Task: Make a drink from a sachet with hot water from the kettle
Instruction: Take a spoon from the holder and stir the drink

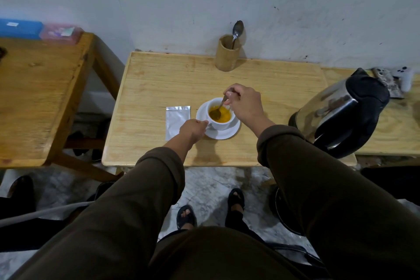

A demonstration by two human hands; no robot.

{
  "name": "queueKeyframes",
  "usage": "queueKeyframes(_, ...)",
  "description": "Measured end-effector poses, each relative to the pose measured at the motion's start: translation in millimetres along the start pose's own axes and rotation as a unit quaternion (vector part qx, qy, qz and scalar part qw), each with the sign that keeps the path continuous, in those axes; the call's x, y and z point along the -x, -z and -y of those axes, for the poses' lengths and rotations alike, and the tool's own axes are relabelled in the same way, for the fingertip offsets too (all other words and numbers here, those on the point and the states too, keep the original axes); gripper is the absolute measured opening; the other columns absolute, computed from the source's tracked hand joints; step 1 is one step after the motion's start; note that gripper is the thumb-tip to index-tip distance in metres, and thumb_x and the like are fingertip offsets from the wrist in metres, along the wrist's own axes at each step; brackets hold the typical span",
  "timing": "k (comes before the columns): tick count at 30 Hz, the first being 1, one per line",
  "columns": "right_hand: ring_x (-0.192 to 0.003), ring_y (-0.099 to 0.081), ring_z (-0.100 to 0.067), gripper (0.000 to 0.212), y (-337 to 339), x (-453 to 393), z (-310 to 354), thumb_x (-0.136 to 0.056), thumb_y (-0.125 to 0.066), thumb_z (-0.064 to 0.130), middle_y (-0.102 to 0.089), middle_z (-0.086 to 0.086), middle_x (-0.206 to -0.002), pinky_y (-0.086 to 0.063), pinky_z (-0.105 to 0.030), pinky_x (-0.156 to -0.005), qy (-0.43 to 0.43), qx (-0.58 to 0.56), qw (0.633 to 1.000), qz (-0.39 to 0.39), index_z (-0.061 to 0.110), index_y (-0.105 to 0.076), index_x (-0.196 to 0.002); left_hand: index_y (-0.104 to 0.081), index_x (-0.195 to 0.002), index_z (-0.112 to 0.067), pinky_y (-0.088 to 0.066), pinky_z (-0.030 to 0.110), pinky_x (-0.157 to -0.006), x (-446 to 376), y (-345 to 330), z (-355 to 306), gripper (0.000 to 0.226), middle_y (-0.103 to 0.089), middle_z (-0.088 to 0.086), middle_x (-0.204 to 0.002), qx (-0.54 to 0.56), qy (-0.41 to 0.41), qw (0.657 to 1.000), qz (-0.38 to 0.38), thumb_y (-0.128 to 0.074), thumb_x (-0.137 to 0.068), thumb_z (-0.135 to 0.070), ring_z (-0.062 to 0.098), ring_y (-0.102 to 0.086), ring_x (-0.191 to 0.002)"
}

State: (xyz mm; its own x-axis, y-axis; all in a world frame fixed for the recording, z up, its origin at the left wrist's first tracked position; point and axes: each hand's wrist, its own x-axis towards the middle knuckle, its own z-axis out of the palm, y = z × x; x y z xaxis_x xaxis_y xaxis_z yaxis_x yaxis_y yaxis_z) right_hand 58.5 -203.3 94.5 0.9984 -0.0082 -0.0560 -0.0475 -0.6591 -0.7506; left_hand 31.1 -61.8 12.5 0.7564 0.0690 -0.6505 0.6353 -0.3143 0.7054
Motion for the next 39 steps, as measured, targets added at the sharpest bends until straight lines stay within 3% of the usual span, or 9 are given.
queueKeyframes(3, -0.084, -0.069, -0.031, 0.018, 1.7, -2.3, -4.0, -0.092, -0.046, 0.005, -0.072, -0.016, -0.085, -0.056, -0.040, -0.083, 0.004, 0.025, 1.000, -0.002, 0.002, -0.064, -0.087, -0.060, -0.121, 0.002, -0.046, 0.047, -0.106, 2.7, 0.6, -1.6, 0.045, -0.062, 0.021, -0.128, 0.000, 0.002, 1.000, 0.002, -0.048, -0.095, -0.033, 0.038, -0.058, -0.120)
queueKeyframes(7, -0.088, -0.067, -0.029, 0.020, 1.9, -3.3, -3.9, -0.093, -0.046, 0.005, -0.071, -0.015, -0.090, -0.053, -0.035, -0.082, 0.010, 0.031, 0.999, -0.037, 0.005, -0.067, -0.093, -0.060, -0.119, 0.003, -0.046, 0.046, -0.105, 2.1, 0.1, -1.4, 0.045, -0.063, 0.022, -0.127, 0.003, 0.004, 1.000, -0.001, -0.048, -0.095, -0.033, 0.038, -0.058, -0.119)
queueKeyframes(10, -0.093, -0.067, -0.024, 0.022, -1.5, 1.4, 0.1, -0.094, -0.049, 0.007, -0.073, -0.013, -0.096, -0.048, -0.025, -0.082, 0.013, 0.022, 1.000, -0.013, 0.006, -0.070, -0.099, -0.061, -0.118, 0.003, -0.048, 0.046, -0.104, 0.0, 0.4, -0.9, 0.044, -0.063, 0.024, -0.127, 0.011, 0.011, 1.000, -0.004, -0.050, -0.092, -0.031, 0.039, -0.059, -0.119)
queueKeyframes(17, -0.087, -0.069, -0.031, 0.017, 1.4, -0.2, -3.9, -0.091, -0.048, 0.005, -0.072, -0.015, -0.086, -0.056, -0.043, -0.084, 0.001, 0.014, 1.000, 0.018, 0.005, -0.064, -0.087, -0.063, -0.115, 0.000, -0.046, 0.047, -0.105, 2.6, 0.4, 1.4, 0.044, -0.065, 0.021, -0.123, -0.002, -0.001, 1.000, -0.008, -0.048, -0.094, -0.037, 0.036, -0.060, -0.116)
queueKeyframes(21, -0.092, -0.066, -0.029, 0.021, 2.1, 0.2, -3.6, -0.093, -0.046, 0.003, -0.071, -0.016, -0.094, -0.053, -0.036, -0.084, 0.014, 0.033, 0.999, -0.016, 0.003, -0.067, -0.094, -0.063, -0.113, 0.001, -0.046, 0.046, -0.105, 1.6, -0.1, 1.3, 0.044, -0.065, 0.022, -0.122, -0.006, -0.005, 1.000, -0.009, -0.048, -0.095, -0.036, 0.037, -0.060, -0.116)
queueKeyframes(25, -0.093, -0.068, -0.020, 0.020, -2.1, 5.2, -0.9, -0.093, -0.051, 0.007, -0.074, -0.012, -0.097, -0.045, -0.015, -0.074, 0.007, 0.001, 1.000, -0.005, 0.006, -0.071, -0.099, -0.063, -0.114, 0.001, -0.046, 0.046, -0.105, 0.6, -0.1, 1.7, 0.045, -0.065, 0.021, -0.123, -0.016, -0.007, 1.000, -0.007, -0.047, -0.095, -0.037, 0.037, -0.060, -0.116)
queueKeyframes(28, -0.085, -0.072, -0.021, 0.018, -0.2, 3.1, -0.6, -0.093, -0.051, 0.006, -0.074, -0.013, -0.090, -0.057, -0.027, -0.081, -0.010, -0.031, 0.999, 0.015, 0.006, -0.069, -0.092, -0.062, -0.118, 0.000, -0.046, 0.046, -0.105, -0.5, 0.1, 1.9, 0.046, -0.064, 0.021, -0.125, -0.019, -0.008, 1.000, -0.006, -0.046, -0.095, -0.037, 0.036, -0.059, -0.117)
queueKeyframes(32, -0.084, -0.070, -0.029, 0.017, 2.9, 0.7, -2.5, -0.092, -0.047, 0.003, -0.071, -0.019, -0.090, -0.057, -0.040, -0.083, -0.005, 0.004, 1.000, 0.009, 0.002, -0.063, -0.088, -0.061, -0.119, 0.000, -0.045, 0.046, -0.106, -1.9, -0.1, 2.3, 0.046, -0.064, 0.020, -0.125, -0.019, -0.009, 1.000, -0.004, -0.046, -0.096, -0.037, 0.035, -0.059, -0.118)
queueKeyframes(39, -0.094, -0.068, -0.027, 0.018, -3.5, 2.5, -4.2, -0.093, -0.048, 0.005, -0.071, -0.015, -0.097, -0.055, -0.039, -0.087, 0.001, -0.003, 1.000, -0.022, 0.005, -0.067, -0.095, -0.062, -0.117, -0.001, -0.046, 0.046, -0.105, -5.2, 0.9, 5.1, 0.046, -0.064, 0.021, -0.124, -0.006, -0.006, 1.000, -0.001, -0.049, -0.094, -0.038, 0.036, -0.060, -0.117)
